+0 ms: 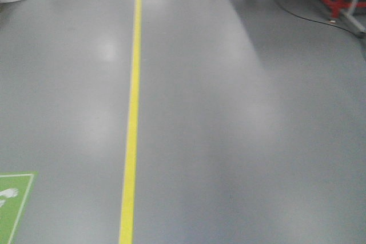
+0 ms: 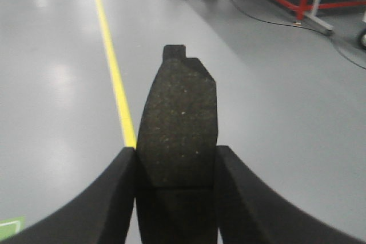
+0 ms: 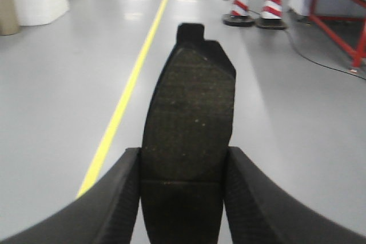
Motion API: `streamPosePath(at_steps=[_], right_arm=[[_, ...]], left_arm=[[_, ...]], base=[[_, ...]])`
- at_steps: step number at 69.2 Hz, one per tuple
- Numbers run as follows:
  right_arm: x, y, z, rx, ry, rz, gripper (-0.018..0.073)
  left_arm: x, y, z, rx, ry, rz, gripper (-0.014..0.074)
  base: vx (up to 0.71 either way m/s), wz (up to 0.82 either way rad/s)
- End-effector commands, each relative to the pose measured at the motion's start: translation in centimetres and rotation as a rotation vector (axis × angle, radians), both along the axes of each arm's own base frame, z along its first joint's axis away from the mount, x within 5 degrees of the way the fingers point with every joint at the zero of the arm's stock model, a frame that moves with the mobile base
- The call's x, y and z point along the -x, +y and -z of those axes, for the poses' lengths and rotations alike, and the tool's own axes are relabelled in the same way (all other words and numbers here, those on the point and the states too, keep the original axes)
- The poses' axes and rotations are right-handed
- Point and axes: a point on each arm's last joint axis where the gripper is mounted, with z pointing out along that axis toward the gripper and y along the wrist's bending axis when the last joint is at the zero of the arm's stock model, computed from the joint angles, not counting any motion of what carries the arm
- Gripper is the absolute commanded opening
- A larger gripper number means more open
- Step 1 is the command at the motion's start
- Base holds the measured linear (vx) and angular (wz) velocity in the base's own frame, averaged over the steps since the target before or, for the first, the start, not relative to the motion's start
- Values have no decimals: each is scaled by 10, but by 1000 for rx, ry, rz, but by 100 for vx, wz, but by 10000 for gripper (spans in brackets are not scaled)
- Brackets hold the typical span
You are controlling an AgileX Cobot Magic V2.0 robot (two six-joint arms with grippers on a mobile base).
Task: Move and align brake pads A on conveyor
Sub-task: 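Turn the base away from the table holding both brake pads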
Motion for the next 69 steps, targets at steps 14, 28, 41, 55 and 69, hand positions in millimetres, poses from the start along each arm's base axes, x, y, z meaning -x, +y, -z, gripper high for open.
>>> streamPosePath(at_steps=[14, 28, 41, 55, 69], right_arm=[[0, -1, -18, -7, -114, 10, -8], [0, -1, -18, -7, -114, 10, -8], [0, -1, -18, -7, -114, 10, -8], [0, -1, -18, -7, -114, 10, -8], [0, -1, -18, -7, -114, 10, -8]], left_arm=[[-2, -1, -17, 31, -112, 8, -6], [-2, -1, -17, 31, -112, 8, -6], [-2, -1, -17, 31, -112, 8, -6], [-2, -1, -17, 31, -112, 8, -6], [-2, -1, -17, 31, -112, 8, -6]], base=[[5, 49], [12, 27], [21, 15], [32, -2], [45, -15]])
